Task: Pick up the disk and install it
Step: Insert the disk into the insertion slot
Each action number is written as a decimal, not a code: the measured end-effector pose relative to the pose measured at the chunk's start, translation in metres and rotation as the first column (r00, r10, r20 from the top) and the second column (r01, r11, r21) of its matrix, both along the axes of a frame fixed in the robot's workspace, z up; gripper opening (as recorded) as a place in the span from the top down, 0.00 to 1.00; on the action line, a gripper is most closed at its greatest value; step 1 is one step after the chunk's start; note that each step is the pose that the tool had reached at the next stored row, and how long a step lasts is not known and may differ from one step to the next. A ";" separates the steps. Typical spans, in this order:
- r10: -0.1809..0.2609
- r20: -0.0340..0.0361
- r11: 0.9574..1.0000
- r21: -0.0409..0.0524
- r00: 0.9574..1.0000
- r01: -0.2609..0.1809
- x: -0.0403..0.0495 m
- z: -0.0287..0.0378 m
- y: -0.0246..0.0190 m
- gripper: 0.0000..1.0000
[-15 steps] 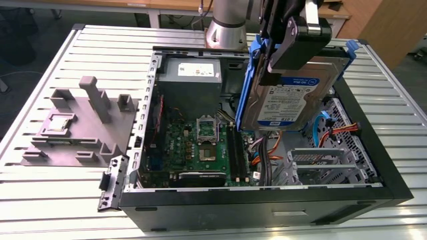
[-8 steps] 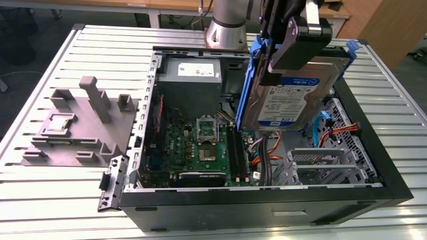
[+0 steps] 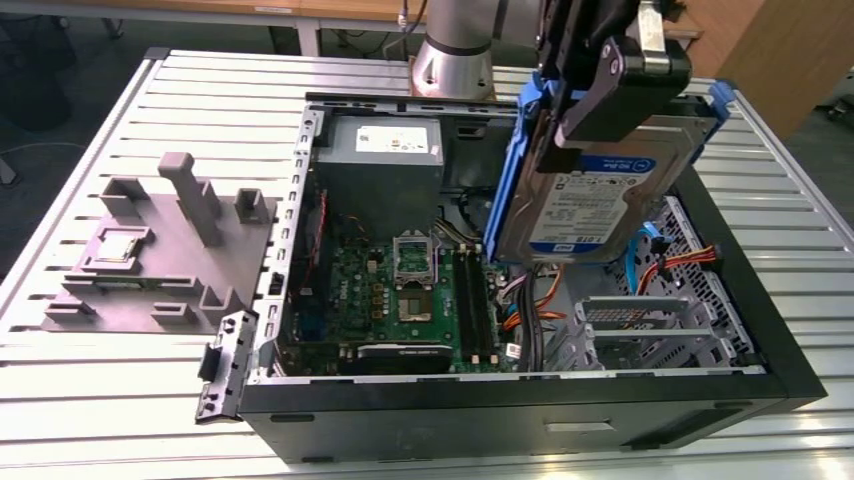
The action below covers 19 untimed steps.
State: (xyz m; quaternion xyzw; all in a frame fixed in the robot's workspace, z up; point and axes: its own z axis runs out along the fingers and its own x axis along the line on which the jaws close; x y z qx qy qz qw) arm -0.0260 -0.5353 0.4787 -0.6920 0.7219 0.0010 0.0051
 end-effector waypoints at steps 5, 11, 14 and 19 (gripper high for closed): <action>0.000 0.000 1.000 0.000 1.000 0.000 0.0009 -0.0010 -0.0082 0.63; 0.000 0.000 1.000 0.000 1.000 0.000 0.0156 -0.0028 -0.0105 0.63; 0.000 0.000 1.000 0.000 1.000 0.000 0.0205 -0.0040 -0.0116 0.63; 0.000 0.000 1.000 0.000 1.000 0.000 0.0215 -0.0062 -0.0148 0.63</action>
